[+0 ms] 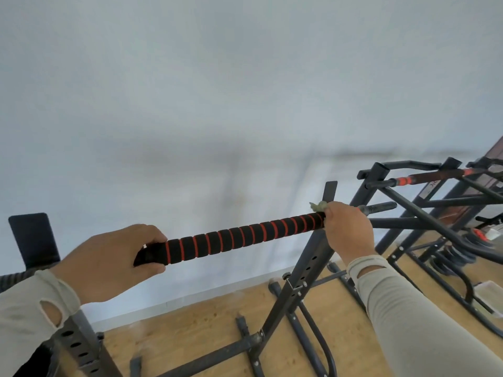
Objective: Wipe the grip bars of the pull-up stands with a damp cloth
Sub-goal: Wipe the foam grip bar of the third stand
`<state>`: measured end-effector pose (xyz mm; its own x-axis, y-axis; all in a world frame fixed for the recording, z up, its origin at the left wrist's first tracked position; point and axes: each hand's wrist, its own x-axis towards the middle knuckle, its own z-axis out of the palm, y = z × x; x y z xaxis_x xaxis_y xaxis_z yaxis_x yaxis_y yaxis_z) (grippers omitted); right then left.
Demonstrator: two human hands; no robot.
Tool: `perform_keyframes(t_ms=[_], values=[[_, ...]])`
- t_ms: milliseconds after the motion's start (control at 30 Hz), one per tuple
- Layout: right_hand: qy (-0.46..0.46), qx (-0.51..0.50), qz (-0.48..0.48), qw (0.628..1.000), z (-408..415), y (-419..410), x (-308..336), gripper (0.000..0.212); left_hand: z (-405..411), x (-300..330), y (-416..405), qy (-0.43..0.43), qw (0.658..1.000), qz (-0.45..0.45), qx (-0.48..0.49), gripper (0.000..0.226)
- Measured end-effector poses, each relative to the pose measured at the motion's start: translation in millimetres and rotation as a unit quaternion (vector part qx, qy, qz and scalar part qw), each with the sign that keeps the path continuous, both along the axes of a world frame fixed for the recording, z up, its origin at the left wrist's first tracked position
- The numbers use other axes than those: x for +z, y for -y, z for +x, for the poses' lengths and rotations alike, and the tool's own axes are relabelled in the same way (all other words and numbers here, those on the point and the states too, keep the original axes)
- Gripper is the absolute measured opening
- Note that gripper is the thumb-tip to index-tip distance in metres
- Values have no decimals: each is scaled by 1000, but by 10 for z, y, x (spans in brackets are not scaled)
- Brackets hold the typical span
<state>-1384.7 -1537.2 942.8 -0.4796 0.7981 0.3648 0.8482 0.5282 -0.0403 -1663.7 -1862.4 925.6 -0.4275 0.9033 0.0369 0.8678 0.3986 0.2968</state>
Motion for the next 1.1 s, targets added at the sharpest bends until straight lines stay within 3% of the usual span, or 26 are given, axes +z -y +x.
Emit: perform_keyframes(t_ms=[100, 233, 400, 500, 700, 800, 900, 1100], values=[[-32, -19, -22, 999, -111, 51, -1, 21, -24, 5, -17, 0, 1000, -2, -5, 25], [-149, -17, -30, 988, -185, 280, -118, 28, 7, -11, -41, 48, 999, 13, -6, 31], [-105, 150, 0, 983, -645, 1021, -222, 23, -22, 22, -82, 126, 992, 22, 15, 46], [-135, 254, 11, 958, -1001, 1576, -368, 14, -53, 16, -84, 146, 989, 22, 21, 48], [-151, 432, -9, 889, -1485, 2193, -543, 26, -97, 23, -76, 135, 990, 29, 9, 51], [-145, 423, 35, 894, -1280, 1886, -486, 28, -77, 42, -45, 121, 992, -7, 22, 36], [-118, 342, 104, 926, -1007, 1457, -377, 18, 6, 25, -62, 33, 997, -67, 19, 24], [36, 174, 66, 982, -482, 583, -198, 13, 67, 28, -34, -30, 998, -55, 27, 30]])
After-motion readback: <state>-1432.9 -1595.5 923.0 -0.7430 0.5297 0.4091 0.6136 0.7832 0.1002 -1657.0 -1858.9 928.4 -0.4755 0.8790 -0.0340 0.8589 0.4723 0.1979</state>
